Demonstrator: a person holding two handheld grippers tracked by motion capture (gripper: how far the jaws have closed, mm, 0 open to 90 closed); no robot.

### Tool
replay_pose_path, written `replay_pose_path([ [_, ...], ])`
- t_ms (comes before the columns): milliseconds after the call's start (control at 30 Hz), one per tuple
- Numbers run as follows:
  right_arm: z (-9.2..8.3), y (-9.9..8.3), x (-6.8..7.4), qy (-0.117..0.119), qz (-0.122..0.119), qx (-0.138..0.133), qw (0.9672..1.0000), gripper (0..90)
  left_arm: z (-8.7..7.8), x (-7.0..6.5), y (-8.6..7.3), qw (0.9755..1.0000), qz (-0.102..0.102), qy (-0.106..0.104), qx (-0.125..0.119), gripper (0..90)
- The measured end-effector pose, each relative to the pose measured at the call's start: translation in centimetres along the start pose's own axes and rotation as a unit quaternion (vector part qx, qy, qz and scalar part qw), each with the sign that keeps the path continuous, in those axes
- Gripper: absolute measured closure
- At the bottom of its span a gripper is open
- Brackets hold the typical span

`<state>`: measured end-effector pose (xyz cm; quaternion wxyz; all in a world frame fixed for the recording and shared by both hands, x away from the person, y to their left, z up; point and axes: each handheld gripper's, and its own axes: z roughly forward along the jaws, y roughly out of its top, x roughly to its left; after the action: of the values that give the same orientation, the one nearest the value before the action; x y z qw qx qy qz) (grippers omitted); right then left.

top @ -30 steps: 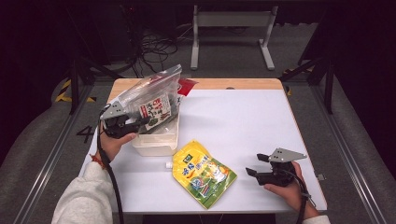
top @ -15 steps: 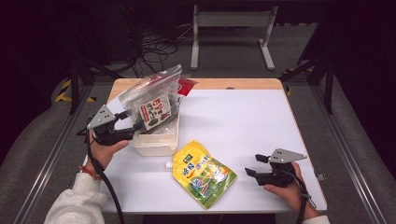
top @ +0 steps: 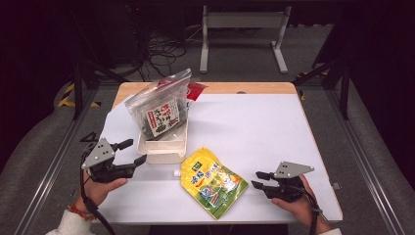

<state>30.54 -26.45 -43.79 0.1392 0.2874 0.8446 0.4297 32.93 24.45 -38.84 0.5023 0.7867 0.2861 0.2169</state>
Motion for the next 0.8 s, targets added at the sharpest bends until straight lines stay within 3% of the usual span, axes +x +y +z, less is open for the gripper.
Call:
replay_pose_path([
  [133, 0.5, 0.2, 0.9, 0.013, -0.016, 0.010, 0.9997, 72.7, 0.5, -1.1, -1.0, 0.9996, 0.006, -0.014, 0.025, 30.7],
  [267, 0.8, 0.3, 1.6, 0.019, -0.020, 0.015, 0.9995, 77.0, 1.8, -2.4, -2.2, 0.9973, 0.014, -0.044, 0.057, 31.8],
  [333, 0.8, 0.5, 1.8, 0.023, -0.017, 0.011, 0.9995, 78.8, 2.3, -3.0, -2.6, 0.9961, 0.026, -0.051, 0.067, 37.5],
  [433, 0.6, 0.8, 2.3, 0.030, -0.008, 0.001, 0.9995, 81.2, 3.1, -3.7, -3.2, 0.9934, 0.027, -0.078, 0.079, 45.5],
  [567, 0.9, 1.1, 2.8, 0.027, -0.008, -0.004, 0.9996, 82.0, 4.2, -4.4, -3.8, 0.9896, 0.021, -0.100, 0.101, 45.0],
  [700, 1.6, 1.1, 2.8, 0.017, -0.010, 0.003, 0.9998, 81.4, 4.9, -4.8, -4.0, 0.9876, 0.002, -0.115, 0.107, 41.2],
  [767, 1.8, 1.2, 2.9, 0.016, -0.012, 0.001, 0.9998, 80.2, 5.4, -5.1, -4.2, 0.9834, -0.011, -0.132, 0.124, 40.7],
  [800, 1.8, 1.2, 2.9, 0.016, -0.012, 0.001, 0.9998, 80.2, 5.4, -5.1, -4.2, 0.9834, -0.011, -0.132, 0.124, 39.6],
])
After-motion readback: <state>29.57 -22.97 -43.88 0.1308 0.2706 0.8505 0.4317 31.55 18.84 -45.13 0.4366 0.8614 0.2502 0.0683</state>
